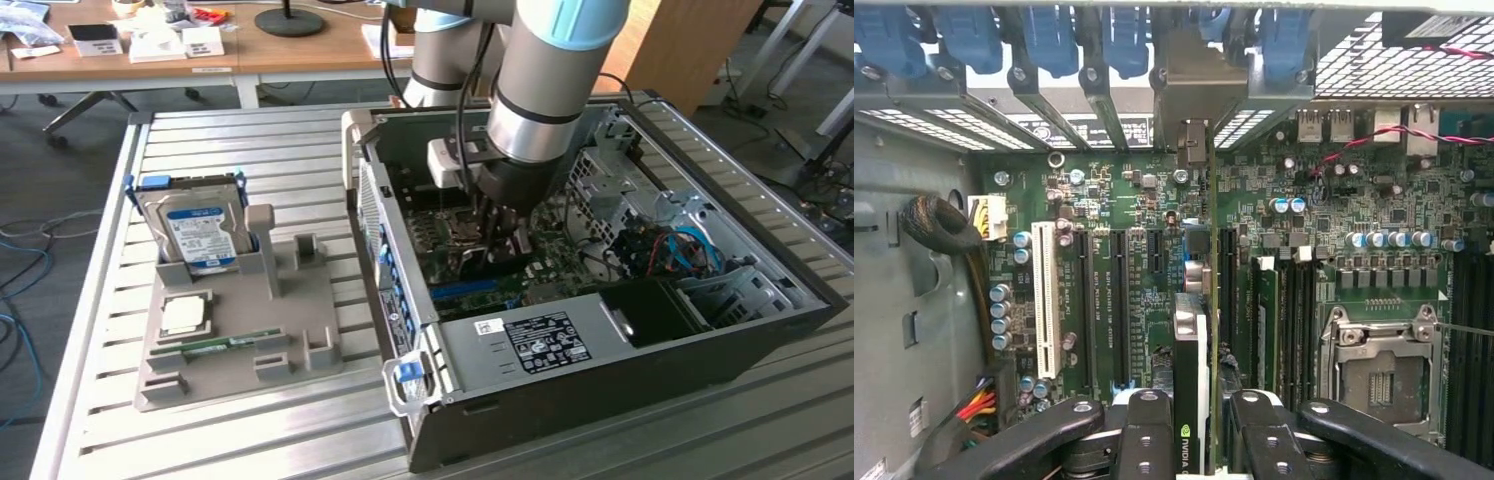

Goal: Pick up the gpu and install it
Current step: 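Insert the gpu into the slot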

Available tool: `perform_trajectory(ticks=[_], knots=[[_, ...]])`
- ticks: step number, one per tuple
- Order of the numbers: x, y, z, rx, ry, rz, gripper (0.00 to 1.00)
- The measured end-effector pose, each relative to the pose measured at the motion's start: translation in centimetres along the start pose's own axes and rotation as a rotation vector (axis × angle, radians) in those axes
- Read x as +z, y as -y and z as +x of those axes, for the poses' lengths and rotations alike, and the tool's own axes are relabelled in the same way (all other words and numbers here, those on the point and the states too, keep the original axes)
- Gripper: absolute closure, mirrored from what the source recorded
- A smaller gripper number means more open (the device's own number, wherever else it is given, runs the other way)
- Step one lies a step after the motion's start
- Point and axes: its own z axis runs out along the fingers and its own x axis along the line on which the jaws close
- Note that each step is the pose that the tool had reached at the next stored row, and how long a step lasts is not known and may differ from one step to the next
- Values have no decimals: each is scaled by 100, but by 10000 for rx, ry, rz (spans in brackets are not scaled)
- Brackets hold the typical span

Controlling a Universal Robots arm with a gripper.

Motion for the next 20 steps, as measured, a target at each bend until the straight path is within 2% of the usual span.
perform_trajectory(ticks=[20], knots=[[54,-6,10,5,0,0,73]])
